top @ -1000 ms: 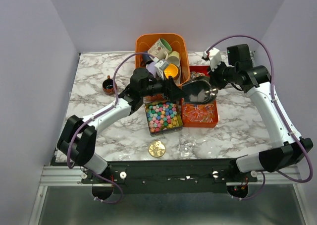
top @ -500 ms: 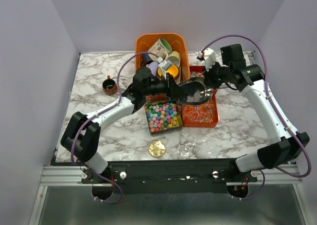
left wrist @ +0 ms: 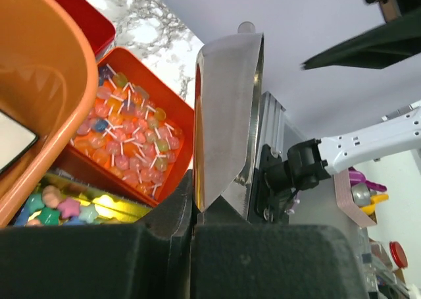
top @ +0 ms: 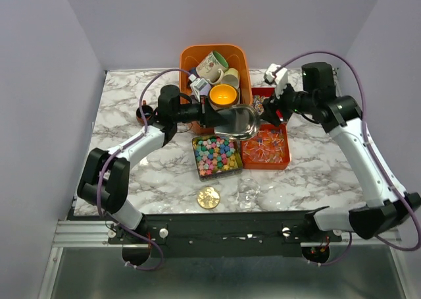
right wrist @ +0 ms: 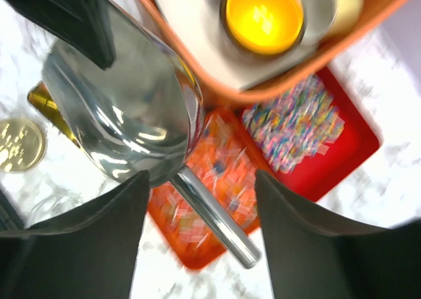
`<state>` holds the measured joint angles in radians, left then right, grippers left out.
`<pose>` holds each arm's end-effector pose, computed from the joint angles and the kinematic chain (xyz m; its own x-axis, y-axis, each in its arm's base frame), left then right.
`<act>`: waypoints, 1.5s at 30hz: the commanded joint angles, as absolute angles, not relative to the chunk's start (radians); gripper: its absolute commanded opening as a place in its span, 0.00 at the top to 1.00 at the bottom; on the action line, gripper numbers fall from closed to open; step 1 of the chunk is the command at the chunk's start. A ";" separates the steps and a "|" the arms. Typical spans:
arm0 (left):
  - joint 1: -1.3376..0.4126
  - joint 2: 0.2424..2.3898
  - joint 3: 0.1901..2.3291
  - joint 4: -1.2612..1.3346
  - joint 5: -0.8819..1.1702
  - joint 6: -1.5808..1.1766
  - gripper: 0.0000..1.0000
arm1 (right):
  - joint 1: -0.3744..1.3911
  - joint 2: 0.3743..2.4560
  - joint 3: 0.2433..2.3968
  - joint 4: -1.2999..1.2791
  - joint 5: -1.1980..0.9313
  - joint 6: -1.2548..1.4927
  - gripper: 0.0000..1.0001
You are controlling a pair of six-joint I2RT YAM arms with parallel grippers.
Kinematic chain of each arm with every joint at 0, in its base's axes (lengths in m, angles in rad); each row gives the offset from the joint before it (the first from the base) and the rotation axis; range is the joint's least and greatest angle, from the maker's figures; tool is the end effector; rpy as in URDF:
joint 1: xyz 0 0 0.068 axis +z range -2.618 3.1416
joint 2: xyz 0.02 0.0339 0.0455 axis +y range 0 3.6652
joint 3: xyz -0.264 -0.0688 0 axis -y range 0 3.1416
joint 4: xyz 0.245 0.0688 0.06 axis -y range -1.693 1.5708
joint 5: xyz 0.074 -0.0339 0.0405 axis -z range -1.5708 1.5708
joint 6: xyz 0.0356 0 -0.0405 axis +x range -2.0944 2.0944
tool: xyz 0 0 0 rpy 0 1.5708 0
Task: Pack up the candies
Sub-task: Pick up the spatula from the center of the board.
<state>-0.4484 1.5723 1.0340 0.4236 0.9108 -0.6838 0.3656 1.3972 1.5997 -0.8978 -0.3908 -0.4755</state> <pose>0.3093 -0.1800 0.2924 -0.6946 -0.0956 -0.7130 0.6891 0.1959 -0.6977 0.2608 0.1143 0.4131 -0.2555 -0.5510 -0.7944 -0.8106 0.5699 -0.1346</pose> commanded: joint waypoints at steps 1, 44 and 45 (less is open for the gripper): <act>-0.414 1.523 1.002 0.445 1.135 -0.676 1.00 | 0.364 1.137 1.427 -0.632 -0.584 -0.648 0.25; -0.342 1.560 0.913 0.571 1.177 -0.946 1.00 | 0.477 1.137 1.094 -0.638 -0.582 -1.229 0.58; -0.342 1.559 0.913 0.571 1.178 -0.950 1.00 | 0.485 1.135 1.089 -0.626 -0.575 -1.229 0.61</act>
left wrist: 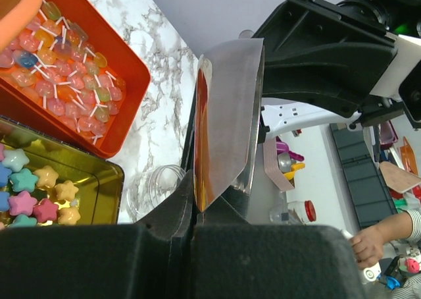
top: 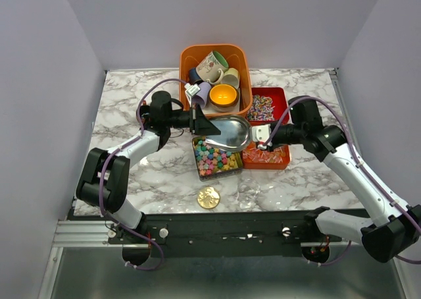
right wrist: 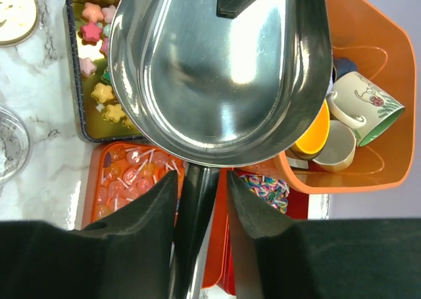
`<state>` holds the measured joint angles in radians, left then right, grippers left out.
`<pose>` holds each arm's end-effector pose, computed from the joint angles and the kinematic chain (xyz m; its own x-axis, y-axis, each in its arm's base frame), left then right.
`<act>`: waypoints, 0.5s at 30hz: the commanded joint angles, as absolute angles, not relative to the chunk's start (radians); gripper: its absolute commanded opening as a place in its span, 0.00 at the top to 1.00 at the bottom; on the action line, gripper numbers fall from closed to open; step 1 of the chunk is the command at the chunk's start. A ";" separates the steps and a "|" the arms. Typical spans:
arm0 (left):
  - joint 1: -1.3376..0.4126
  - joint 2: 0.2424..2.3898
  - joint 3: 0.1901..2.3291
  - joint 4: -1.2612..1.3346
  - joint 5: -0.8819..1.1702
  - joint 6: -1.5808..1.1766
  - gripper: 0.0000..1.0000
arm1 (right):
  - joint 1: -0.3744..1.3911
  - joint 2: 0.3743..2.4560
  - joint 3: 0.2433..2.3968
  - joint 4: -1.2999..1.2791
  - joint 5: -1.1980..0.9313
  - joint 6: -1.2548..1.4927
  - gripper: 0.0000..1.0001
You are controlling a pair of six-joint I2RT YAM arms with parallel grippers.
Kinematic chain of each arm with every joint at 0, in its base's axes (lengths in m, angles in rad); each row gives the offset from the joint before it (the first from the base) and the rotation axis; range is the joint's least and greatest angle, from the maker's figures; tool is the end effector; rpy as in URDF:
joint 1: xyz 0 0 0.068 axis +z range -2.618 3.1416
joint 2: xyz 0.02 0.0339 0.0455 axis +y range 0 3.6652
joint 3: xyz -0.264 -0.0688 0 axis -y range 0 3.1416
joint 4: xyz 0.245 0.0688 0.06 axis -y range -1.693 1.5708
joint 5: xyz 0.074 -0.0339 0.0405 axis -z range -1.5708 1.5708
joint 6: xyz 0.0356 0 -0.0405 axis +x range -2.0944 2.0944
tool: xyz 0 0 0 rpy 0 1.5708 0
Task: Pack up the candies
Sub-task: Pick up the spatula from the center of the board.
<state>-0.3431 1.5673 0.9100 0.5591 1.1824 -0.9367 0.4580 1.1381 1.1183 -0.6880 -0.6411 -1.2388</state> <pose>0.3060 -0.1443 0.2667 -0.8561 -0.0181 -0.5165 0.5150 0.0543 -0.8555 0.1999 0.1223 0.3416 0.5303 -0.5833 -0.6153 -0.7997 -0.1030 -0.5916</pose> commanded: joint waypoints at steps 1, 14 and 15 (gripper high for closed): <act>-0.342 1.560 0.913 0.574 1.177 -0.951 1.00 | 0.486 1.135 1.085 -0.621 -0.571 -1.230 0.62; -0.307 1.542 0.933 0.456 1.094 -0.848 0.48 | 0.483 1.195 1.215 -0.652 -0.463 -1.111 0.99; -0.292 1.534 0.936 0.448 1.074 -0.839 0.45 | 0.462 1.201 1.236 -0.687 -0.463 -1.115 0.99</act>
<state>-0.3344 1.5692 0.9089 0.5121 1.1427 -0.9134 0.4892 1.1679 1.1255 -0.6373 -0.5201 -1.1633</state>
